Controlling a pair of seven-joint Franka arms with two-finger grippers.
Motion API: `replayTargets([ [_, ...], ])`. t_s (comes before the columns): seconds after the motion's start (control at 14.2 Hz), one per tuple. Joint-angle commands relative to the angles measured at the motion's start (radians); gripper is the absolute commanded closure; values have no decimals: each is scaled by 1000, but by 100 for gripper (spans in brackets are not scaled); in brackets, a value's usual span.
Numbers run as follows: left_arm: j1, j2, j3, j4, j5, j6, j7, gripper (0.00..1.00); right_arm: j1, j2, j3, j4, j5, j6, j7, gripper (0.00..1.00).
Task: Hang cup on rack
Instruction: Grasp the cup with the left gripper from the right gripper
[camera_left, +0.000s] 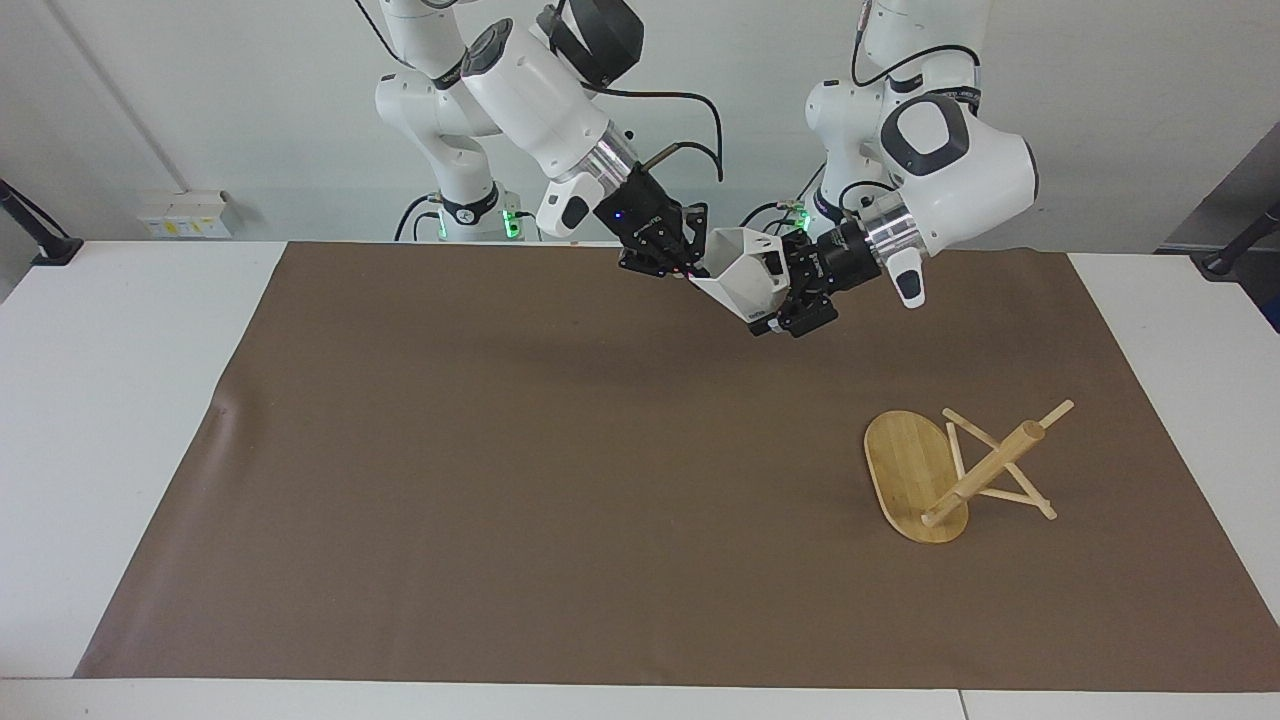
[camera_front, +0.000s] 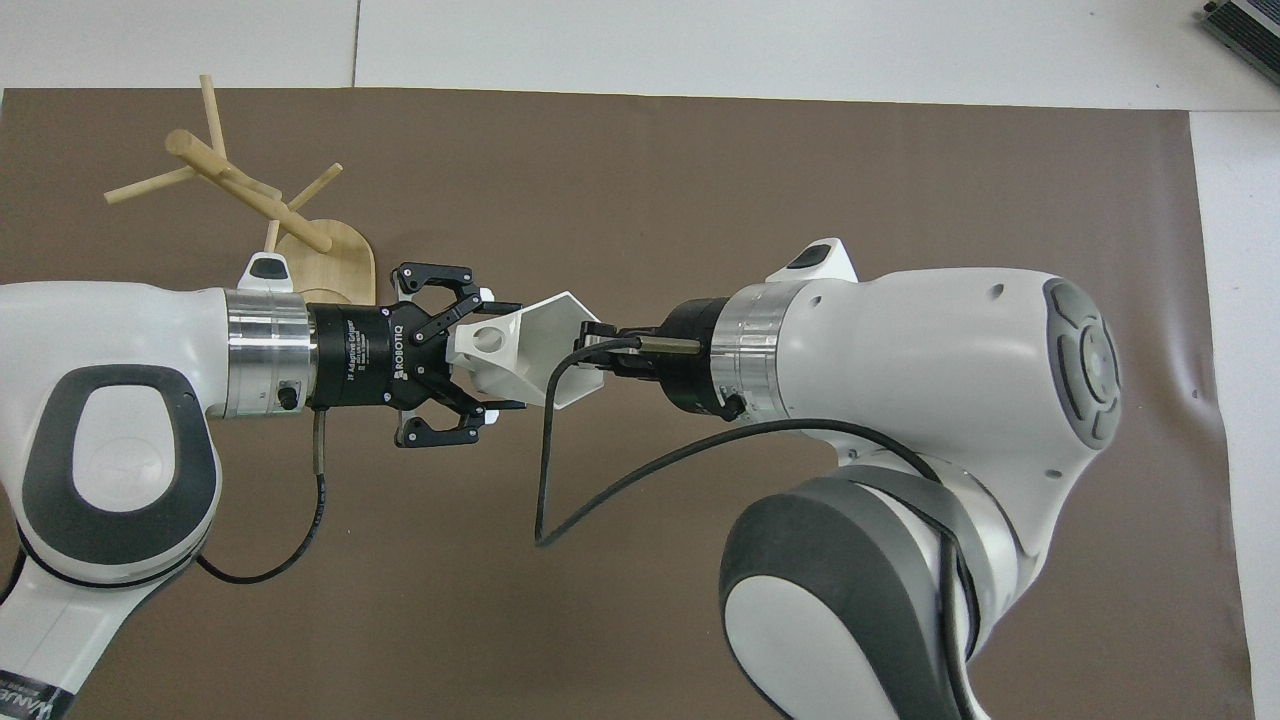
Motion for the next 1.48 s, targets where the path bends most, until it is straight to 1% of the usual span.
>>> replayTargets([
  [0.0, -1, -9, 9, 2, -20, -25, -13, 79, -10, 3, 18, 2, 27, 12, 12, 100],
  [0.07, -1, -9, 11, 2, -16, -31, -13, 98, -10, 3, 18, 3, 27, 12, 12, 100],
  [0.14, 0, -9, 11, 2, -15, -34, -11, 100, -10, 3, 18, 3, 27, 12, 14, 100],
  [0.28, 0, -11, 12, 2, -16, -32, -16, 100, -10, 3, 18, 3, 27, 12, 12, 100],
  [0.35, 0, -11, 12, 2, -16, -32, -19, 100, -10, 3, 18, 2, 27, 12, 12, 97],
  [0.49, 0, -14, 14, 2, -13, -34, -38, 100, -10, 3, 16, 2, 27, 12, 12, 70],
  [0.56, 0, -16, 15, 2, -12, -35, -46, 100, -10, 3, 16, 3, 27, 12, 12, 60],
  [0.63, 2, -17, 15, 1, -9, -34, -61, 100, -10, 3, 16, 2, 27, 12, 12, 52],
  [0.77, 3, -19, 20, -1, -6, -34, -86, 100, -12, 3, 16, 2, 25, 12, 11, 44],
  [0.85, 12, -20, 20, -2, 6, -34, -92, 100, -12, 3, 16, 2, 25, 12, 9, 33],
  [0.92, 22, -22, 18, -4, 48, -34, -89, 100, -12, 3, 16, 2, 25, 12, 0, 25],
  [1.06, 29, -28, 18, -5, 94, -38, -92, 100, -12, 4, 16, 2, 24, 14, -1, 20],
  [1.13, 34, -31, 18, -8, 120, -40, -94, 100, -12, 4, 16, 2, 24, 14, -1, 10],
  [1.2, 34, -31, 18, -11, 170, -37, -97, 100, -12, 4, 16, 2, 24, 12, -3, 1],
  [1.27, 40, -32, 18, -16, 206, -38, -97, 100, -13, 4, 16, 2, 24, 14, -3, 0],
  [1.41, 86, -32, 18, -21, 246, -38, -100, 100, -13, 4, 16, 2, 24, 12, -1, 0],
])
